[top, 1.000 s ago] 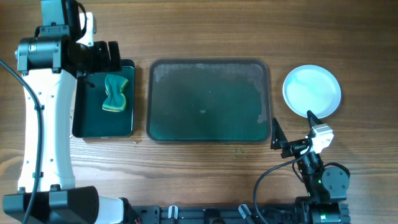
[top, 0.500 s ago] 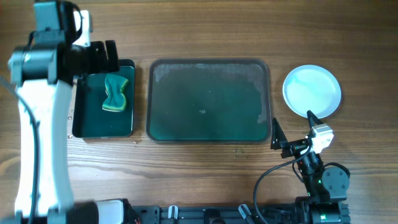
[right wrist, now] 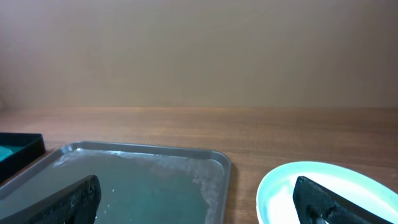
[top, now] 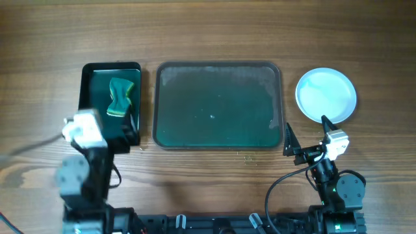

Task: Clean dirty plates on tray and stack at the side

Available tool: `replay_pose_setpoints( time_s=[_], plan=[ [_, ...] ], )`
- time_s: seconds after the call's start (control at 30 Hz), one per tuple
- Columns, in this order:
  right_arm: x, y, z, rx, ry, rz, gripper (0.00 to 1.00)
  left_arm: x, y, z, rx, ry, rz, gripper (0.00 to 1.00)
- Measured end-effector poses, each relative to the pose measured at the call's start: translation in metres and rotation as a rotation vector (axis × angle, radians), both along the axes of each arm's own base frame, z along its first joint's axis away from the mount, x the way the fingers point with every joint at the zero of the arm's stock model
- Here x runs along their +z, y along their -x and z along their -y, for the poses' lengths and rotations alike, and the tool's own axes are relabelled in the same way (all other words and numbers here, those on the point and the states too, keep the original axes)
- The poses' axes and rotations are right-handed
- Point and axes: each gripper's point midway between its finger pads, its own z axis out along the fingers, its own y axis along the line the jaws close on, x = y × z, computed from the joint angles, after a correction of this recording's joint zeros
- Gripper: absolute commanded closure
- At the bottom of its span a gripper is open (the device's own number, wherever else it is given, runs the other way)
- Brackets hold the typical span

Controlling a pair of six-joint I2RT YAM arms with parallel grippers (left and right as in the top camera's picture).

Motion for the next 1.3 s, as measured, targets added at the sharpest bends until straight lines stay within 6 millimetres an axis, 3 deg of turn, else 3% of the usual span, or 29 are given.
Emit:
replay_pose_setpoints(
  time_s=[0.23,0.5,1.3],
  plan=[
    [0.0,0.0,0.0,0.0,0.0,0.0,0.0,-0.052,0.009,0.001,-0.003,0.001,0.17,0.0],
    [0.0,0.0,0.0,0.0,0.0,0.0,0.0,-0.096,0.009,0.001,-0.003,0.004,0.117,0.0],
    [0.0,0.0,0.0,0.0,0.0,0.0,0.0,-0.097,0.009,0.001,-0.002,0.004,0.113,0.0]
  ],
)
